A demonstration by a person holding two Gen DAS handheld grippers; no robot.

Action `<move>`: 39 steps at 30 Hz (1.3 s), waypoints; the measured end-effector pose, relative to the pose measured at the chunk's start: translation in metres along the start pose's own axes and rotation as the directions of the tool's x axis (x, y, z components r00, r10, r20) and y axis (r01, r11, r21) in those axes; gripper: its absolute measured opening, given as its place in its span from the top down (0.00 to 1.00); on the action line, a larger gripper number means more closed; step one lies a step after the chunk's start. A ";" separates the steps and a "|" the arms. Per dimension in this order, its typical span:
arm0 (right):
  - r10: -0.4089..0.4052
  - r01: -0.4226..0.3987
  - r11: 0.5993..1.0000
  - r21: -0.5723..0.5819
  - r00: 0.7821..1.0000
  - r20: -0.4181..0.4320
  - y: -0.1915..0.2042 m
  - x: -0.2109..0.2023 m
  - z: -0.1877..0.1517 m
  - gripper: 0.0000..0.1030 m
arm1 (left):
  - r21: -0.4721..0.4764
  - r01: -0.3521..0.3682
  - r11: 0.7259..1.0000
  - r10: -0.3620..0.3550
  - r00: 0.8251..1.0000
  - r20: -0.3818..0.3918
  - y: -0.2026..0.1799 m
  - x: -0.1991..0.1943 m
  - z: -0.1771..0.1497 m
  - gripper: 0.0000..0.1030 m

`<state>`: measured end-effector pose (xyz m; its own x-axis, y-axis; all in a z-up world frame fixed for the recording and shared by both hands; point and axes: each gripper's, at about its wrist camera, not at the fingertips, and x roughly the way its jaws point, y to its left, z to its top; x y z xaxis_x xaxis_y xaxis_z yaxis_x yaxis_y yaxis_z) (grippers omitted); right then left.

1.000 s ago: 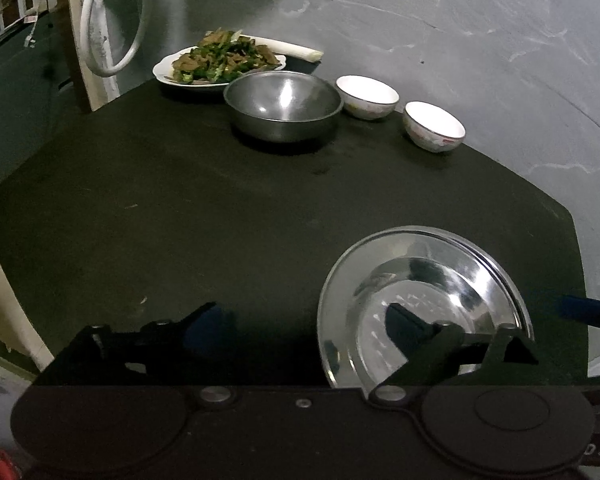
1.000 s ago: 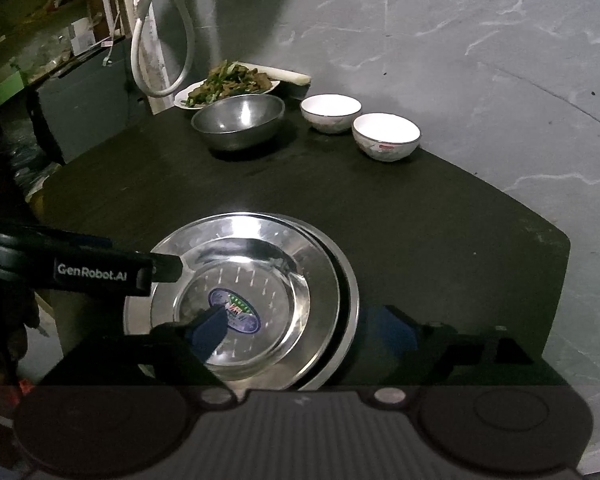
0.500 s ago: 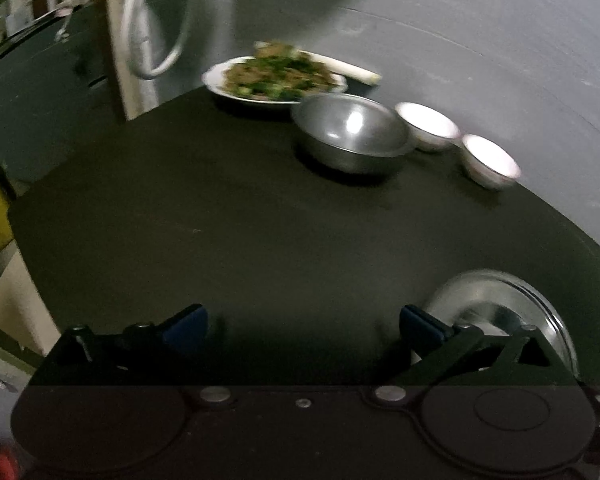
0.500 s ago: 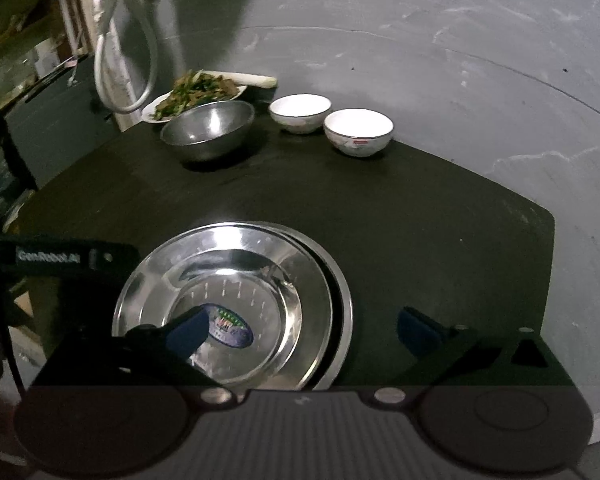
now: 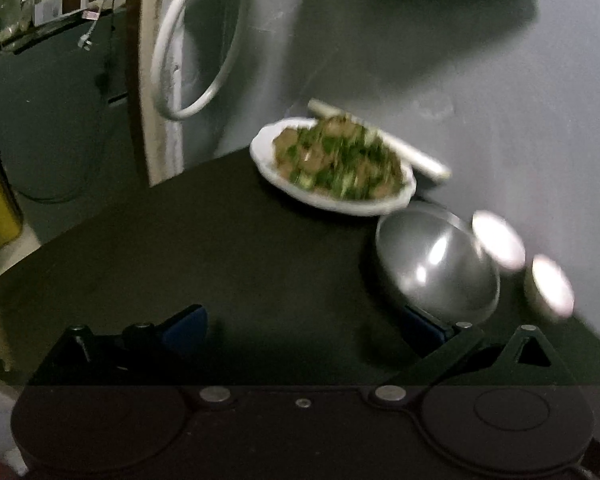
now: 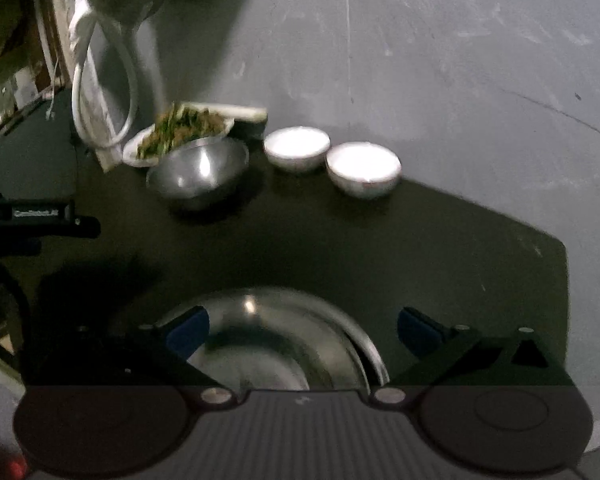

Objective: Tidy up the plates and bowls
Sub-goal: 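Grip the steel mixing bowl rim with both tools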

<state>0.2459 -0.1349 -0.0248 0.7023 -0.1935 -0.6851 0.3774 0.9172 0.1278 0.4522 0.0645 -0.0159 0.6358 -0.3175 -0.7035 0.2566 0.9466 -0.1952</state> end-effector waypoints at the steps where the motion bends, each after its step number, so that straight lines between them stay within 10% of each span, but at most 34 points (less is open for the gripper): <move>1: 0.015 -0.015 1.000 0.011 1.000 0.010 0.003 0.007 0.010 0.00 | -0.006 0.014 1.000 -0.014 1.000 0.002 -0.002 0.008 0.009 0.01; 14: 0.154 -0.151 0.976 0.158 0.988 -0.005 0.022 0.127 0.103 0.22 | -0.036 0.146 0.989 -0.149 0.984 -0.101 -0.017 0.089 0.036 0.17; 25: 0.178 -0.159 0.966 0.203 0.981 -0.076 0.037 0.165 0.109 0.67 | -0.077 0.249 0.965 -0.258 0.956 -0.142 -0.015 0.100 0.034 0.85; 39: 0.203 -0.189 0.967 0.173 0.977 -0.068 0.033 0.136 0.101 0.82 | -0.027 0.288 0.957 -0.289 0.952 -0.103 -0.026 0.045 0.020 0.88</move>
<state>0.4146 -0.1663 -0.0412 0.7218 0.0212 -0.6918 0.3360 0.8631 0.3770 0.4886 0.0242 -0.0286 0.4564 -0.5697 -0.6835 0.4088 0.8165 -0.4077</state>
